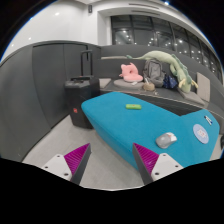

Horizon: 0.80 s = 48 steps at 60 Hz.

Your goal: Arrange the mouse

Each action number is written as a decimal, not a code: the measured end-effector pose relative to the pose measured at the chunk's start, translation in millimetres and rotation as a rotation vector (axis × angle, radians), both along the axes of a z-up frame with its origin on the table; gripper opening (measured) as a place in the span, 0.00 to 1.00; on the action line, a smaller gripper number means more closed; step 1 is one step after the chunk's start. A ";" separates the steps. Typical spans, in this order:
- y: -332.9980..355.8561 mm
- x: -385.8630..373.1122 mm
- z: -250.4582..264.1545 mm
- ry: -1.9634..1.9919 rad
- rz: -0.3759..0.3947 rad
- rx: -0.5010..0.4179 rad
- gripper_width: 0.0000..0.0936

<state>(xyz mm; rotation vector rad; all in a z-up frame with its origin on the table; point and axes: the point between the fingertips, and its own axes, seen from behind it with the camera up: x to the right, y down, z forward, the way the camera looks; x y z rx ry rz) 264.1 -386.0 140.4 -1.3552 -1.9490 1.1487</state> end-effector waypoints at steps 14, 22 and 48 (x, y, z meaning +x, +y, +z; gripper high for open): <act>83.0 -28.5 -31.6 -0.019 -0.182 0.031 0.91; 145.1 -38.4 -58.5 -0.020 -0.243 0.066 0.92; 187.8 -109.8 -104.0 -0.021 -0.379 0.045 0.93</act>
